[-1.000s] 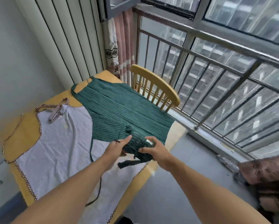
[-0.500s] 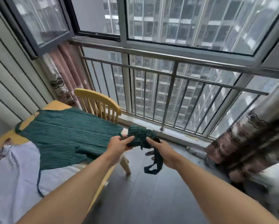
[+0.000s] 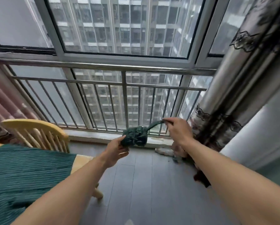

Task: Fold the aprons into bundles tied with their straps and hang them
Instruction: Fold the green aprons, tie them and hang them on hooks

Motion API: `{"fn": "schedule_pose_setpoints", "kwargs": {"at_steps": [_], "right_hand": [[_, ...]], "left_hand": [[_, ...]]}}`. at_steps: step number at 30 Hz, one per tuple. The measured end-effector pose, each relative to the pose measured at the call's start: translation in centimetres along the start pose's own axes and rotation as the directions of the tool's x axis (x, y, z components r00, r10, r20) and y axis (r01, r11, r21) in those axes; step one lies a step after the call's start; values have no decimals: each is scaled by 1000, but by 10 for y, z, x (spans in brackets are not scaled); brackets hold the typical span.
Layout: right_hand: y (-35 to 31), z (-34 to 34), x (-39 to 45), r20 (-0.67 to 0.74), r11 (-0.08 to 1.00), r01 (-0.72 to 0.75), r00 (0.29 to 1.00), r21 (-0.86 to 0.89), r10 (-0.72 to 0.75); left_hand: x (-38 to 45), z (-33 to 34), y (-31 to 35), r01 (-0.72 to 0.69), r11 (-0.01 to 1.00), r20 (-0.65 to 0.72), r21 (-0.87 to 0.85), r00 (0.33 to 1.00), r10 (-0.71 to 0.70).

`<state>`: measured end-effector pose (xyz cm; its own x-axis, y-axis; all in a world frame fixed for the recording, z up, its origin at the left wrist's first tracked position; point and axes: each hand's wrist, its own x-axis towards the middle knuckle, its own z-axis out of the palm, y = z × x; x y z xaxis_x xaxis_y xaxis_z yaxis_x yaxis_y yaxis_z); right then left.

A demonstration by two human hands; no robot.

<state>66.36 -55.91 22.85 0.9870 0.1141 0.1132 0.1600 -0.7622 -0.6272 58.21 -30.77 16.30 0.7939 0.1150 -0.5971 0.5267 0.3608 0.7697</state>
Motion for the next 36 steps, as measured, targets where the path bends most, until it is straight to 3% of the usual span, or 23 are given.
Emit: {"fn": "schedule_pose_setpoints", "kwargs": {"at_steps": [2, 4, 6, 8, 11, 14, 17, 21, 26, 31, 33, 36], "right_hand": [[2, -17, 19, -189, 972, 99, 972, -212, -140], [10, -39, 41, -201, 927, 107, 961, -359, -189], [24, -53, 61, 41, 918, 71, 997, -389, -60], [40, -70, 76, 303, 947, 33, 951, -321, 69], [52, -96, 77, 463, 978, -192, 876, 86, 132], [70, -121, 77, 375, 955, -219, 918, 201, 132], [98, -160, 80, 198, 959, -190, 969, 209, 148], [133, -242, 80, 134, 963, -219, 971, 155, 199], [169, -335, 76, 192, 963, -266, 944, -40, 269], [198, -455, 55, 262, 911, -290, 941, 294, 215], [205, -499, 47, 310, 912, -276, 934, 303, 179], [209, -546, 37, 343, 932, -246, 928, 267, 147]], "left_hand": [[20, 20, 11, 35, 999, 85, 4, 996, -35], [41, 40, 26, 40, 999, 196, -21, 980, -35], [59, 58, 41, 2, 1000, 244, -17, 970, 2], [76, 85, 61, -38, 999, 308, 21, 951, 29], [92, 134, 90, -142, 974, 456, 177, 889, 46], [100, 183, 114, -236, 926, 555, 296, 831, 34], [102, 231, 125, -300, 887, 586, 351, 809, 42], [106, 290, 117, -347, 846, 605, 404, 795, 36], [90, 382, 100, -364, 838, 671, 406, 741, -4], [59, 522, 74, -284, 893, 718, 348, 693, -60], [45, 569, 65, -271, 887, 707, 373, 702, -83], [30, 624, 55, -423, 802, 674, 421, 738, 35]]}}
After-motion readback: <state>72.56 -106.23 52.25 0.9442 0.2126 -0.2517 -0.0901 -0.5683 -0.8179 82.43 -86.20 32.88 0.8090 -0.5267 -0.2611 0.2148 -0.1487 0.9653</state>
